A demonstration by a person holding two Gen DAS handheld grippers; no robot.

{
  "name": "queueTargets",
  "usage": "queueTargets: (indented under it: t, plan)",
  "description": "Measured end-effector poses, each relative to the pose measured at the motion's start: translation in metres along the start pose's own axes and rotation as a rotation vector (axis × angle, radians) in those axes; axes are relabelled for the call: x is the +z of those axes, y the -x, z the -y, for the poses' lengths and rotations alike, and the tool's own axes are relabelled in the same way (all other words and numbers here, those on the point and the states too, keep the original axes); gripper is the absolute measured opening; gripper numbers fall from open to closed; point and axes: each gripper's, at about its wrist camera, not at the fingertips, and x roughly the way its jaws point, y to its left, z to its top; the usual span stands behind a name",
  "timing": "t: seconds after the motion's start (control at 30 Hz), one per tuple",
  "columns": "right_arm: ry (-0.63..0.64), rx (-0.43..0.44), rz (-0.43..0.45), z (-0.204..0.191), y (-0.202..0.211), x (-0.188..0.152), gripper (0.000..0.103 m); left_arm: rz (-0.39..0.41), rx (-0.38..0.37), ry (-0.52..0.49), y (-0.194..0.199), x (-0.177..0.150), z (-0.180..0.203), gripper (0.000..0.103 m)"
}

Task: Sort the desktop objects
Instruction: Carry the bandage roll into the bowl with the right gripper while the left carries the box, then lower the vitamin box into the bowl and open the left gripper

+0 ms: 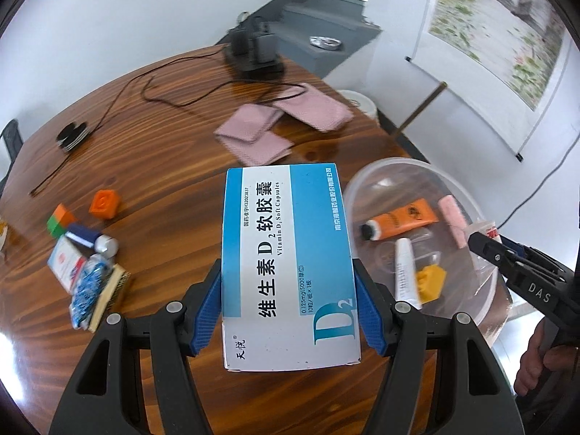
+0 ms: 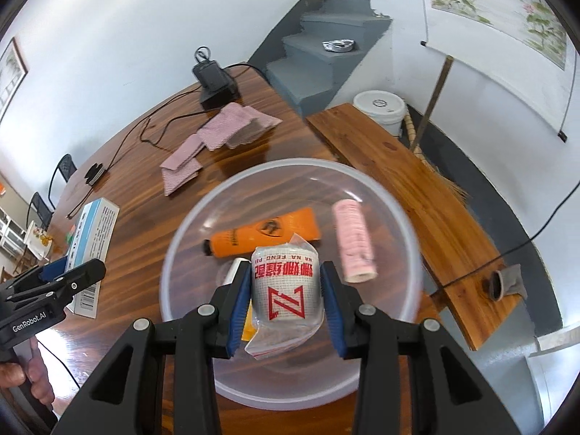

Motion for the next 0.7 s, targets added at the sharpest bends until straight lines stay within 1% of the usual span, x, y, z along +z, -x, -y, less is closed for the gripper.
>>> queueTargets:
  t: [0.2,0.43,0.57,0.7]
  plan:
    - [-0.026,-0.017,-0.007,0.02,0.003,-0.002,0.042,-0.01,-0.035,-0.044,-0.008,0.009,0.027,0.068]
    - [-0.048,-0.024,-0.02,0.036,0.001,-0.003,0.042,-0.024,-0.081,-0.078,-0.018,0.019,0.051,0.068]
    - [-0.039,-0.011,-0.034,0.037,-0.001,-0.003,0.042,-0.027,-0.103,-0.1,-0.022,0.024,0.063,0.069]
    - [-0.021,-0.007,-0.031,0.036,-0.001,-0.002,0.046,-0.03,-0.138,-0.111,-0.026,0.031,0.074,0.069]
